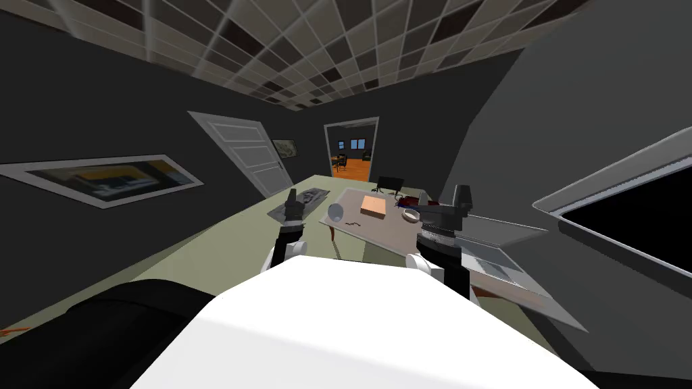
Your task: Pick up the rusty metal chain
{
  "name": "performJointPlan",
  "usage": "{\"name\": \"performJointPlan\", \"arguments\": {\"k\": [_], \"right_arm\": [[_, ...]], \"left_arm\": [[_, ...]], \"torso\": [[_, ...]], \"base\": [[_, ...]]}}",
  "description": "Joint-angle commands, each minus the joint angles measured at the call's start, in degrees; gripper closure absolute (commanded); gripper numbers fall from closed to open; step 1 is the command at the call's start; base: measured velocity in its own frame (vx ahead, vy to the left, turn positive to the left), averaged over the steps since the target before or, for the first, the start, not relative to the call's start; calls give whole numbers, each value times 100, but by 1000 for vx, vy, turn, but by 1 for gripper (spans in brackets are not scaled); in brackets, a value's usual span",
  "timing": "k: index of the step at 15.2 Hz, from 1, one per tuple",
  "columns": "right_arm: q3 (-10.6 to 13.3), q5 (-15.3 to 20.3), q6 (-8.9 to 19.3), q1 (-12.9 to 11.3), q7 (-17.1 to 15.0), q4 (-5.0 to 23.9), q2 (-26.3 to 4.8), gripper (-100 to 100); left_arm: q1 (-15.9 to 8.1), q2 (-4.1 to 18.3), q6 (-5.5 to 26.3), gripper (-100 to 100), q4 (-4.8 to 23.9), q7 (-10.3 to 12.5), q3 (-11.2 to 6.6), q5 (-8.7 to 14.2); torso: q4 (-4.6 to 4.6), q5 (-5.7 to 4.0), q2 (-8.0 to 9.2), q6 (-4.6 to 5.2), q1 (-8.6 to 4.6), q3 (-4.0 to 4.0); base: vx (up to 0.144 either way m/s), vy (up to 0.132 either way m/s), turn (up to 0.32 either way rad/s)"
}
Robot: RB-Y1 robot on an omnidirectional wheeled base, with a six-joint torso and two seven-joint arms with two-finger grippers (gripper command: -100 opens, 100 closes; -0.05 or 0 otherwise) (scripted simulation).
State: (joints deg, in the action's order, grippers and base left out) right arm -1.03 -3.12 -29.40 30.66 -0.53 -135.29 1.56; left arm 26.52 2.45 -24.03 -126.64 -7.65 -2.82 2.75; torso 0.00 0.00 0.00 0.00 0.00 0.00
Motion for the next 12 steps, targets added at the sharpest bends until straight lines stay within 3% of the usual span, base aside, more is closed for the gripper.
{"name": "performJointPlan", "arguments": {"k": [1,5,6,12], "right_arm": [[0,0,0,0,0,0,0,0],[1,0,0,-1,0,0,0,0],[1,0,0,-2,0,0,0,0],[0,0,0,-1,0,0,0,0]], "left_arm": [[-71,185,125,-100,138,68,-33,11],[-315,494,572,-100,609,308,-156,51],[-315,494,573,-100,632,308,-156,51],[-690,762,1282,-100,1385,684,-360,112]], "torso": [[0,0,0,0,0,0],[0,0,0,6,-2,0],[0,0,-1,8,-2,-1],[-1,0,-1,3,-1,-1]], "base": [[-1,-7,-163],[-4,-11,-341],[-3,-5,-254],[-1,-5,-294]]}}
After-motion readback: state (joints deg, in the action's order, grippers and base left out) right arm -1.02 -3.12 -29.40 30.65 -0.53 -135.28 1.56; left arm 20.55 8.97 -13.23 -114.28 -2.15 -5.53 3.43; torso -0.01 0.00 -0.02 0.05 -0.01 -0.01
